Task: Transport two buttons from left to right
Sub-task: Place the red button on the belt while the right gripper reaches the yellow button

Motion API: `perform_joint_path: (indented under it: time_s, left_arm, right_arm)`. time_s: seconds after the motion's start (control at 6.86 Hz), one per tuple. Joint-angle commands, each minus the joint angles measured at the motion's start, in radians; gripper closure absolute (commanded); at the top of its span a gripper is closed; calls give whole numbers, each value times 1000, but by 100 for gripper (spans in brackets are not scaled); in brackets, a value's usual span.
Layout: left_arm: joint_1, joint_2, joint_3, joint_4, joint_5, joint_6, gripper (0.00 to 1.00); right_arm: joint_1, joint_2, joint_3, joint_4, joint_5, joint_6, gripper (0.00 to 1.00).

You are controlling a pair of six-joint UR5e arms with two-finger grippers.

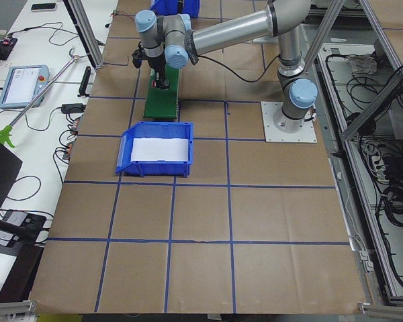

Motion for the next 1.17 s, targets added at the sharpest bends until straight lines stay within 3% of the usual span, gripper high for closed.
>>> perform_joint_path:
  time_s: [0.0, 0.29, 0.44, 0.58, 1.02]
  left_arm:
    - [0, -36, -29, 68, 0, 4, 97]
    - [0, -46, -53, 115, 2, 4, 94]
    - [0, -46, -55, 116, 0, -2, 67]
    - [0, -47, -53, 119, 0, -18, 4]
    - [-4, 5, -13, 80, 3, -32, 0]
  right_arm:
    - [-1, 71, -26, -5, 10, 7, 0]
    - [1, 99, -58, -4, 10, 0, 0]
    - [1, 114, -69, -4, 10, 1, 0]
    - [1, 133, -92, -2, 12, 7, 0]
    - [1, 165, -124, 1, 12, 9, 0]
